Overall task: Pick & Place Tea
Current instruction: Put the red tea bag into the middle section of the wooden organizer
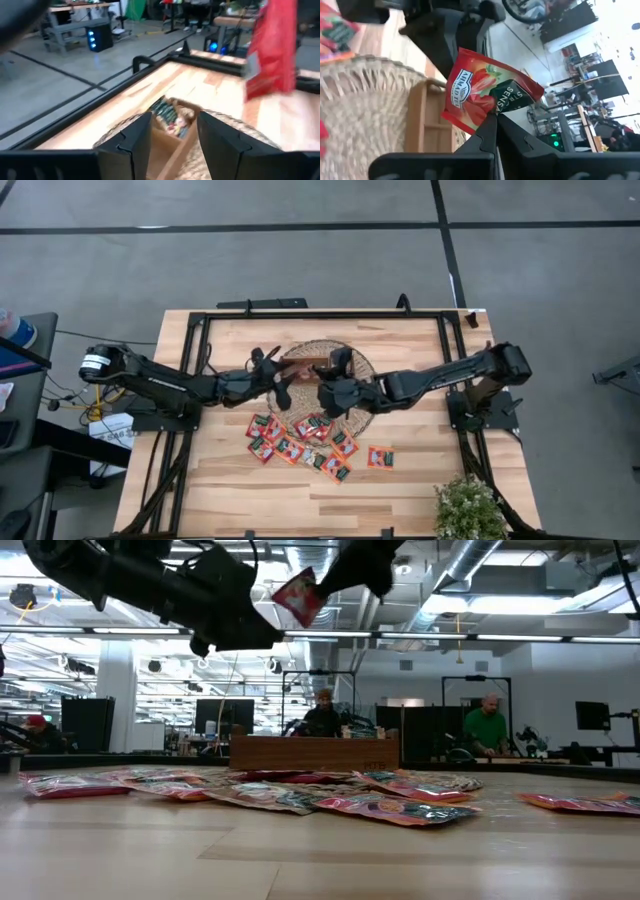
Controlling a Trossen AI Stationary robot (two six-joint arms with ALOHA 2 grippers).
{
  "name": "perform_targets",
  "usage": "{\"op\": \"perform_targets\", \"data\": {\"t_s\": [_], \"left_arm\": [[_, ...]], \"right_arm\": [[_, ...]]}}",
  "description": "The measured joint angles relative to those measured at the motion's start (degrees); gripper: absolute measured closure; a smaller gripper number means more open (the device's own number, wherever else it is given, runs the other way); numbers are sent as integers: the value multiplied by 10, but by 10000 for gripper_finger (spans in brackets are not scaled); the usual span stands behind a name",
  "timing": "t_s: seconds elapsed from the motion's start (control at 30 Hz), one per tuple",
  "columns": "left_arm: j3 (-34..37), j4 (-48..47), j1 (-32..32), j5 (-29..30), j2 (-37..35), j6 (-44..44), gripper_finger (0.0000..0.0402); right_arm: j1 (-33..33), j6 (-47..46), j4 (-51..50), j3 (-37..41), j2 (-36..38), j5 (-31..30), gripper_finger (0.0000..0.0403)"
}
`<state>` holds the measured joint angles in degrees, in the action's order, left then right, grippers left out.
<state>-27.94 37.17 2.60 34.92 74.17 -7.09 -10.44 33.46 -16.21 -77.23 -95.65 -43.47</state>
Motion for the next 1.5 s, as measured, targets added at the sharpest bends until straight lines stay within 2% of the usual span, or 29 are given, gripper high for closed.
{"op": "perform_targets", "data": {"t_s": [0.1, 0.2, 0.27, 0.33, 0.4, 0.5, 0.87, 1.3, 1.5], "left_arm": [[0, -26, 1, 2, 0, -5, 252], [0, -61, 1, -9, -9, -15, 252], [-11, -123, 1, -18, -21, -29, 252], [-31, -224, 1, -34, -43, -64, 252], [-57, -316, 1, -69, -60, -94, 252], [-68, -382, 9, -112, -72, -106, 252], [-69, -367, 22, -122, -74, -102, 252], [-69, -366, 22, -122, -74, -102, 252], [-69, -365, 22, -122, -74, -102, 252]], "right_arm": [[28, 14, -8, -1, 7, 15, 403], [70, 26, -28, 0, 11, 70, 403], [99, 30, -44, -1, 10, 105, 403], [125, 30, -50, 0, 3, 119, 403], [147, 30, -49, -1, -14, 126, 403], [169, 31, -43, 0, -41, 139, 403], [189, 45, -41, 1, -114, 152, 403], [192, 45, -48, 0, -120, 196, 403], [192, 54, -44, -5, -144, 195, 403]]}}
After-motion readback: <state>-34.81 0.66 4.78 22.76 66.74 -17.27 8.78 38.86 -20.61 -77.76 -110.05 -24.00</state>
